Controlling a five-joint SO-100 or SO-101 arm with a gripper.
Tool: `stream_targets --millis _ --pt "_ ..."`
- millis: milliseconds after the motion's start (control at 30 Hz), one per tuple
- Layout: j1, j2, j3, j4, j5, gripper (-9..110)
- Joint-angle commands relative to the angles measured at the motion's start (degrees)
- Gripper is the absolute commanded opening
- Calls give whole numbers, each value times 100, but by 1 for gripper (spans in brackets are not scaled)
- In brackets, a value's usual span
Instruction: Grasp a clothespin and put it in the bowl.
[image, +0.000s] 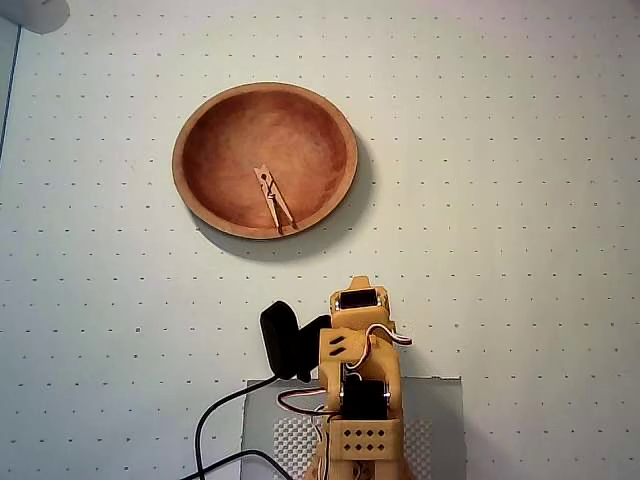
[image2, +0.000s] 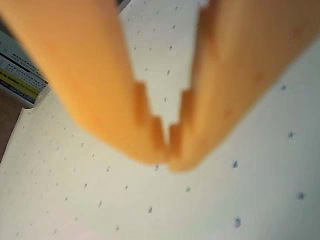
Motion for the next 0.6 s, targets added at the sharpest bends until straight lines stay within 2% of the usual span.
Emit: stream_targets --millis 0,133,567 --pt "44 123 -123 18 149 -2" --pt "26 123 -123 0 536 -2" --pt "18 123 -132 35 202 -2"
